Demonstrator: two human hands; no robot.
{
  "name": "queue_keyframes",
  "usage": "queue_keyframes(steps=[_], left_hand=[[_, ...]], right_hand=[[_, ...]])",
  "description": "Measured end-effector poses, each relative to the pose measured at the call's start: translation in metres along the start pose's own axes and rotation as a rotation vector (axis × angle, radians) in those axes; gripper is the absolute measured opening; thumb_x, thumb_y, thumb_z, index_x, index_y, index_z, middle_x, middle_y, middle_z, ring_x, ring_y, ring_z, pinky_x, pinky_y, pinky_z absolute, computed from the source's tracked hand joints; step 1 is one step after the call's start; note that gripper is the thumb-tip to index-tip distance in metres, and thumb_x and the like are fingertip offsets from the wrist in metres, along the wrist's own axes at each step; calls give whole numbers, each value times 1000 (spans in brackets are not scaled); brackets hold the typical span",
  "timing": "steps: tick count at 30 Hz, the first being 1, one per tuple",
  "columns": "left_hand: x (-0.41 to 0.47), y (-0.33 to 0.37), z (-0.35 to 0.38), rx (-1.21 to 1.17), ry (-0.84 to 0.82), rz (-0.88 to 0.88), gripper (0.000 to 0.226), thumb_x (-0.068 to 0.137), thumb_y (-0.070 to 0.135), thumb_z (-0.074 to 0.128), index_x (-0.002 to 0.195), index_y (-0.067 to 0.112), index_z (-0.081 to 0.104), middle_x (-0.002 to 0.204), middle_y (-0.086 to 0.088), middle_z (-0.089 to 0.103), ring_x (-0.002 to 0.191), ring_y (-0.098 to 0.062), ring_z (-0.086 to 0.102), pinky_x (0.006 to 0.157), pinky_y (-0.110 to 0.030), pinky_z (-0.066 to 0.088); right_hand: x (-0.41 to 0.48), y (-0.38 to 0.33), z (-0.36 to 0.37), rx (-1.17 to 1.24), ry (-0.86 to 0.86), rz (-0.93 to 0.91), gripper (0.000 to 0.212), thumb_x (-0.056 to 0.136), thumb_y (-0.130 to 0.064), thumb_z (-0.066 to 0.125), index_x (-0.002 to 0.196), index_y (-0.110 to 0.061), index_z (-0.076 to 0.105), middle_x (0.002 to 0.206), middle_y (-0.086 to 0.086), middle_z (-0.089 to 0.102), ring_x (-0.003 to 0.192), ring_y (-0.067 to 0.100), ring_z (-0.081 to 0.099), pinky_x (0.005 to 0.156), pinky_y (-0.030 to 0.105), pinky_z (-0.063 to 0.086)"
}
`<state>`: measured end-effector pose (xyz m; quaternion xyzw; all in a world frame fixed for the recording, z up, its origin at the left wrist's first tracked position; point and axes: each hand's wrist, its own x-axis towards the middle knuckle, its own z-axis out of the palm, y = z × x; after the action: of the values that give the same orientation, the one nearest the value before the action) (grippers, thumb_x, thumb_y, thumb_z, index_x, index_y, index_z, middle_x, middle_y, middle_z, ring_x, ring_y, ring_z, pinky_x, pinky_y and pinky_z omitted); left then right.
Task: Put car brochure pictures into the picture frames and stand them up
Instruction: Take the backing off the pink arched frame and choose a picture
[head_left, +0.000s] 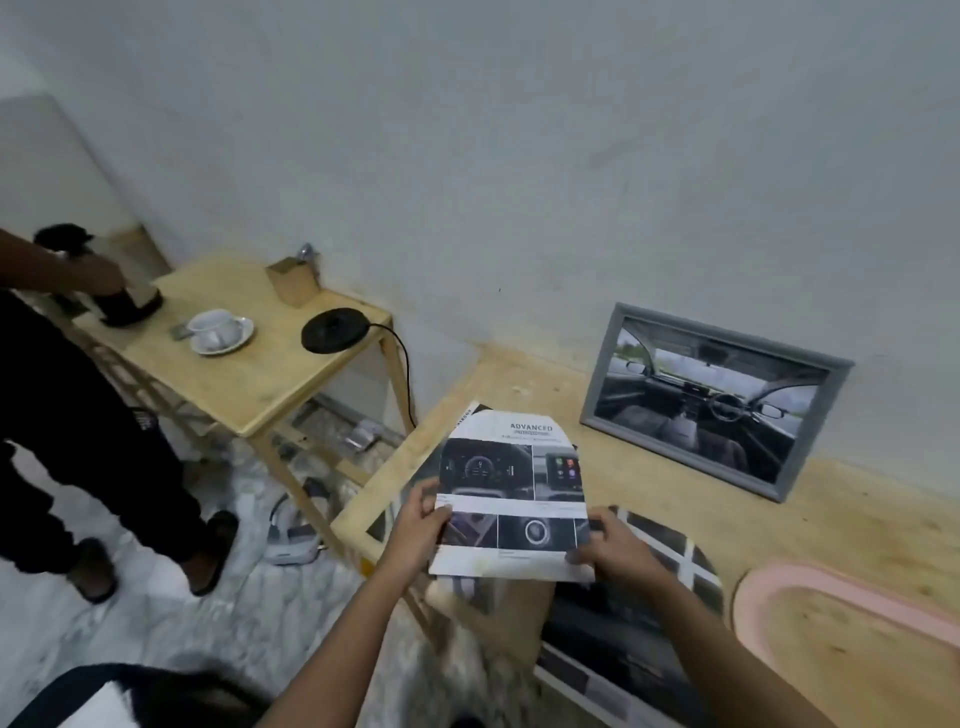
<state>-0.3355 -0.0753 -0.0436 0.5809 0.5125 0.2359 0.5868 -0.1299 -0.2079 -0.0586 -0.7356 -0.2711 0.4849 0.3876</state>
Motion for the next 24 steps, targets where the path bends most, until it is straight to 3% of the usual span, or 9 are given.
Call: queue_keyframes(steps=[3, 7, 11, 13, 15, 17, 21, 24], left_hand=[[43, -10, -29, 66, -52, -25, 40, 88, -11, 49, 126, 3, 43, 110, -10, 61, 80, -10, 62, 69, -25, 52], [73, -13, -49, 200, -89, 21, 41, 85, -7, 54, 119, 13, 46, 111, -10, 61, 88, -13, 59, 78, -31, 52], [97, -22, -53, 387, -106, 86, 44, 83, -5, 54, 123, 12, 47, 106, -4, 58, 96, -19, 57, 70, -19, 44], [102, -28, -50, 493, -120, 115, 49, 81, -1, 60, 127, 8, 45, 115, -10, 54, 110, -26, 53, 77, -15, 44], [106, -40, -44, 701, -123, 117, 66, 83, 12, 63, 140, 4, 31, 135, -18, 39, 126, -32, 38, 100, -28, 38], [103, -47, -37, 866, -70, 144, 74, 89, 24, 57, 147, 4, 15, 150, -20, 16, 139, -32, 19, 114, -37, 22], [93, -55, -15, 995, -129, 284, 65, 97, 35, 41, 149, 10, 13, 157, -12, 7, 145, -27, 6, 119, -38, 12], [91, -61, 0, 1022, -236, 303, 66, 97, 45, 38, 150, 14, 13, 158, -9, 7, 146, -25, 3, 117, -39, 12]], right_hand=[[22, -13, 40, -47, 2, 64, 27, 81, 2, 61, 101, -11, 46, 98, 9, 56, 87, 21, 55, 71, 34, 50], [39, -29, 70, -81, 24, 110, 25, 83, 2, 59, 78, -21, 50, 82, 2, 57, 89, 26, 58, 67, 32, 56], [52, -25, 89, -94, 86, 167, 26, 81, -3, 64, 91, -21, 49, 89, 5, 57, 83, 23, 60, 56, 25, 56], [56, -22, 94, -114, 123, 177, 26, 80, -5, 66, 89, -18, 46, 95, 9, 58, 81, 21, 60, 52, 21, 52], [59, -18, 99, -183, 156, 187, 24, 80, -9, 67, 88, -15, 45, 95, 9, 58, 80, 19, 57, 55, 22, 49], [59, -14, 99, -263, 200, 173, 20, 82, -14, 66, 89, -14, 47, 89, 5, 57, 79, 18, 54, 63, 25, 44], [48, -4, 83, -246, 395, 139, 17, 83, -16, 64, 90, -12, 48, 88, 5, 55, 74, 14, 49, 61, 26, 38], [31, 19, 57, -358, 564, 216, 21, 83, -25, 65, 96, -15, 51, 99, 4, 55, 85, 15, 54, 73, 29, 48]])
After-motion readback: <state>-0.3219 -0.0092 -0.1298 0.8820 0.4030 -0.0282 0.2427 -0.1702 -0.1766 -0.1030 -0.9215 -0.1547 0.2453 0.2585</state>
